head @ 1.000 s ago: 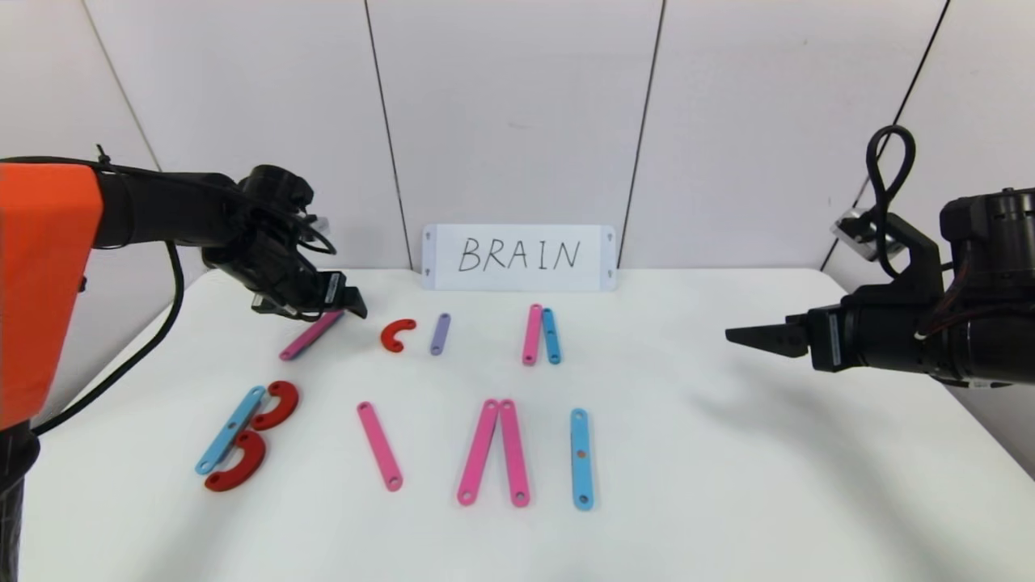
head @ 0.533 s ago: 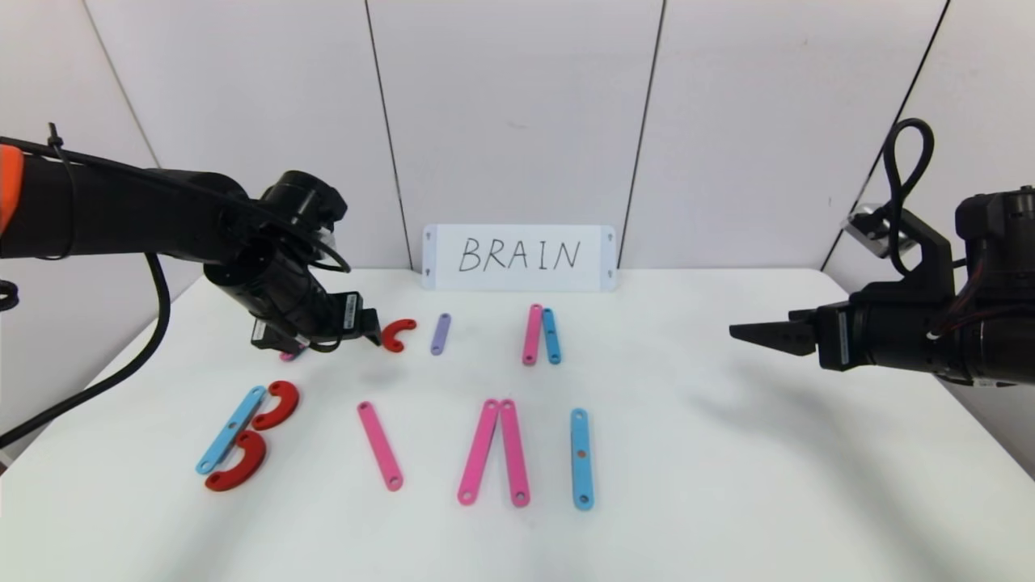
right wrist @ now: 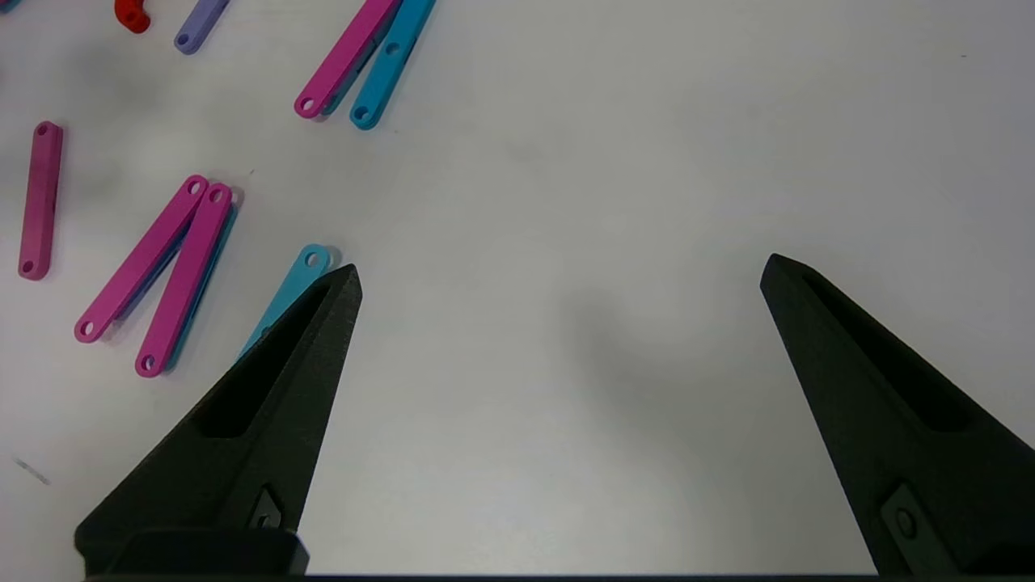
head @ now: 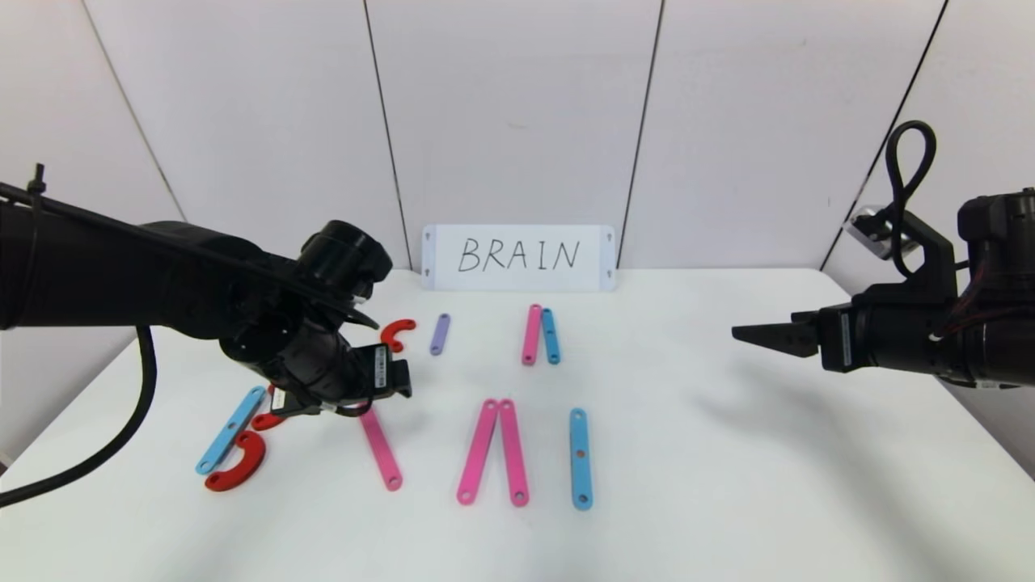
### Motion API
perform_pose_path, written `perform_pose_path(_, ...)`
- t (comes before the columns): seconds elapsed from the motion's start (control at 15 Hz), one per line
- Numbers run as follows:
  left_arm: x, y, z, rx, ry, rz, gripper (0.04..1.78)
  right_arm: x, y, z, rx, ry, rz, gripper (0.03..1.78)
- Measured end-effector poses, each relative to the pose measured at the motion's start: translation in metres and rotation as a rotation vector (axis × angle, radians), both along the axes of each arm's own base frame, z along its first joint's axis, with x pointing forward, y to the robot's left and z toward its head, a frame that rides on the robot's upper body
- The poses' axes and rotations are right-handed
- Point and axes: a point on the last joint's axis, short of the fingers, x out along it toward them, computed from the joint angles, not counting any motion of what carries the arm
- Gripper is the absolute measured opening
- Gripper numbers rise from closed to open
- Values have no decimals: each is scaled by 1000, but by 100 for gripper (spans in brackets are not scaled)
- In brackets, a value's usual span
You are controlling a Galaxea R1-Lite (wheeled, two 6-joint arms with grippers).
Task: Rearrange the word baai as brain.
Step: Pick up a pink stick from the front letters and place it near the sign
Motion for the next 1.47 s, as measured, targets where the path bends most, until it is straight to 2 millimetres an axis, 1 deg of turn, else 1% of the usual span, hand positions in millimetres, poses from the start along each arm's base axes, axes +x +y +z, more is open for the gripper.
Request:
perform_pose_path(0.13,-11,-11,-9,9,0,27,174,0,0,0,0,1,2,173)
perform_pose_path(0.33,-17,-24,-20,11,-6,103,174,-1,0,-1,0,6,1,173)
perform_pose_path(0.6,-17,-27,-33,4,23,174,174,-2,0,-2,-2,5,1,173)
perform_pose_path(1.13,-8,-27,-43,-30,-11,191,173,-2,0,-3,-2,8,3,173)
perform_pose_path(1.27,-7,-27,-47,-23,-1,192,163,-2,0,-3,-2,10,3,173)
perform_pose_path(1.4,-6,-26,-51,-16,8,196,142,-2,0,-4,-3,13,3,173)
perform_pose_path(1.47,-6,-27,-52,-15,11,195,128,-2,0,-4,-3,13,3,173)
